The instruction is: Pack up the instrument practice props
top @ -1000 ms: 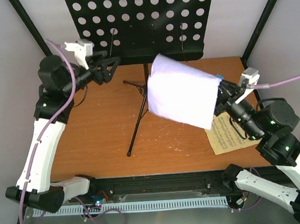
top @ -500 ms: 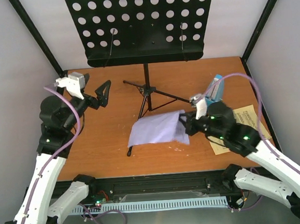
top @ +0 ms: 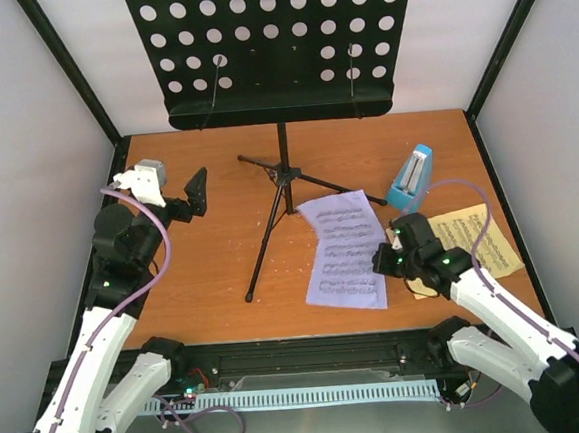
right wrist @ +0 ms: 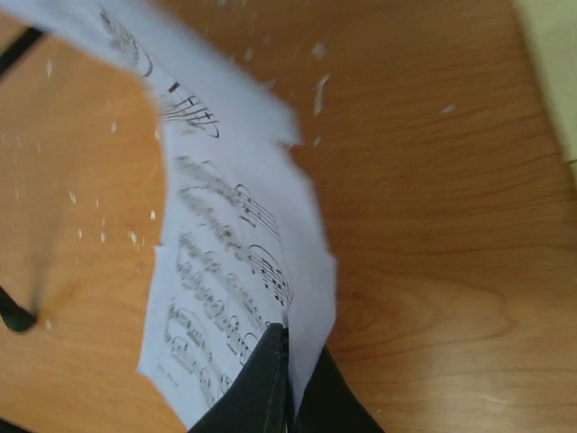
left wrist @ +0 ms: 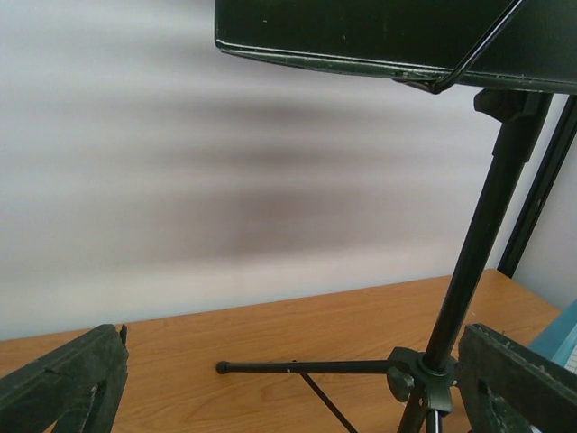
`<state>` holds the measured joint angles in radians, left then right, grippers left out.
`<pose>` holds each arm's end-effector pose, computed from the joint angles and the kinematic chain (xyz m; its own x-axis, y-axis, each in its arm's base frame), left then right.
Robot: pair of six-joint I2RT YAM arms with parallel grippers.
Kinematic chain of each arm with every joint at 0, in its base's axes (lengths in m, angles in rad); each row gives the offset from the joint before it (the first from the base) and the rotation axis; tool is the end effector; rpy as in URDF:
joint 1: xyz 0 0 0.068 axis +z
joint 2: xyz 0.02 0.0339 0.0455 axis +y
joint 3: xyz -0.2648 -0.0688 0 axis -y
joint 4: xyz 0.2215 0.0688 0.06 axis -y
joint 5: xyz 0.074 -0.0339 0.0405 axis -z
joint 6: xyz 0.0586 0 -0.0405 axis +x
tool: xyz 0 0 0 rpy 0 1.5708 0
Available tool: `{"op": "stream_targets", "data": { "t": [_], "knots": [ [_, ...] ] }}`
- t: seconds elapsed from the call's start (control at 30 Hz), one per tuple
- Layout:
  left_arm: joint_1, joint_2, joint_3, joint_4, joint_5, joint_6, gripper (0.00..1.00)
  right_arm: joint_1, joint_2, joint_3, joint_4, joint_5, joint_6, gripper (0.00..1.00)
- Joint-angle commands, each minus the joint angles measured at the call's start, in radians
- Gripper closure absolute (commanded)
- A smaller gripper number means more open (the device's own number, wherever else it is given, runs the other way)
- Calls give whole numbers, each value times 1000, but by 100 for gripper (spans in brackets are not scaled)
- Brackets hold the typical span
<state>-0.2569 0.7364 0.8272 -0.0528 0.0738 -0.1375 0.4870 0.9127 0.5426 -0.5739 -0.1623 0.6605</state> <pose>0.1646 -0.0477 0.3762 -0.0081 -0.1392 -0.9902 0.3266 0.9356 -0.1342 0.1401 0.0849 0.1920 -0.8999 0.2085 -0.3829 0.0083 0.8862 0.4632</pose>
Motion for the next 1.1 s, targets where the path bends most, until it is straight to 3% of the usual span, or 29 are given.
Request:
{"op": "stream_targets", "data": {
  "t": [0.0, 0.2, 0.53, 0.77, 1.0, 1.07],
  "knots": [
    [4, -5, 4, 34, -6, 26, 0, -129, -97, -4, -82, 13, 35, 97],
    [4, -24, -10, 37, -2, 20, 0, -289, -177, -37, -167, 63, 105, 97],
    [4, -32, -22, 36, -4, 21, 1, -389, -354, -89, -217, 161, 325, 97],
    [4, -31, -23, 36, 14, 20, 0, -401, -476, -147, -251, 251, 457, 97],
    [4, -26, -22, 32, 22, 21, 1, -401, -498, -195, -252, 246, 463, 97],
    [4, -26, -22, 32, 19, 21, 0, -401, -506, -192, -256, 264, 451, 92]
  ]
}}
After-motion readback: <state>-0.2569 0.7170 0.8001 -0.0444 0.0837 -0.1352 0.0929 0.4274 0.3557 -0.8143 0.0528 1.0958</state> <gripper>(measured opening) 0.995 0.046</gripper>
